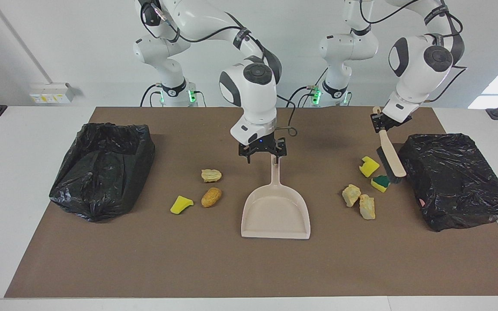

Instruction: Sweep and dump trash in bin

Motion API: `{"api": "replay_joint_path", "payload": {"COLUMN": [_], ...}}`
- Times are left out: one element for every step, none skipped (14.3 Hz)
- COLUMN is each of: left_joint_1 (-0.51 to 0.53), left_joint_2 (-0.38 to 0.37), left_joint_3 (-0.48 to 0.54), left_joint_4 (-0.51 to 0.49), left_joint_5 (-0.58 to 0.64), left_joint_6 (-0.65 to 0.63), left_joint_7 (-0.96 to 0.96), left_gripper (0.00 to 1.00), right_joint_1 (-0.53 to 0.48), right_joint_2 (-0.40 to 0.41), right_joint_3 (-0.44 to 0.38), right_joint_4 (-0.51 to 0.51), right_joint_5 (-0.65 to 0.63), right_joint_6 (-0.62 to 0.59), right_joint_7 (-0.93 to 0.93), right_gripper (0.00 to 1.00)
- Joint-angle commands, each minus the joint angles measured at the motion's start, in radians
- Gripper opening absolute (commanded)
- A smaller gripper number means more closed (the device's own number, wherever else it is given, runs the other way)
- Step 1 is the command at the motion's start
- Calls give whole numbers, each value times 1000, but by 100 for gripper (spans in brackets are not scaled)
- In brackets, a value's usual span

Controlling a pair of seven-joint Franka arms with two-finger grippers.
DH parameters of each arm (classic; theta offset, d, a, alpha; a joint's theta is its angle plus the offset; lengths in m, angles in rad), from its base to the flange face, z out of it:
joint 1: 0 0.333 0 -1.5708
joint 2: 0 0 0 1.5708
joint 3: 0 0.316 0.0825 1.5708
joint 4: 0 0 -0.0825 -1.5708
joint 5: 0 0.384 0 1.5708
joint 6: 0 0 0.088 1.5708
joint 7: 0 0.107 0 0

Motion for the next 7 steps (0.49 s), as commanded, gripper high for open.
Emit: {"api": "replay_joint_path", "payload": {"left_joint_1": [33, 36, 57, 83, 88, 90, 91], "left_joint_2": [90, 118, 123, 126, 129, 146, 157], "left_joint_3": [-14, -14, -14, -16, -14, -14, -14], "left_joint_4": [14, 9, 6, 6, 6, 6, 6], "left_joint_5": [17, 17, 17, 18, 21, 27, 31], "left_joint_6": [57, 85, 108, 124, 144, 169, 181], "left_joint_7": [15, 13, 16, 21, 22, 21, 19], "left_gripper": [0, 0, 0, 0, 0, 0, 0], "right_joint_1": [43, 46, 48, 52, 54, 54, 55], "right_joint_2": [42, 42, 43, 46, 56, 56, 54], "right_joint_3": [-6, -6, -6, -6, -6, -4, -6], "right_joint_4": [-37, -73, -87, -89, -89, -88, -88], "right_joint_5": [-59, -67, -76, -98, -113, -118, -119], "right_joint_6": [90, 131, 150, 149, 149, 140, 133], "right_joint_7": [68, 71, 71, 71, 71, 71, 69], "right_gripper": [100, 100, 100, 99, 89, 81, 77]}}
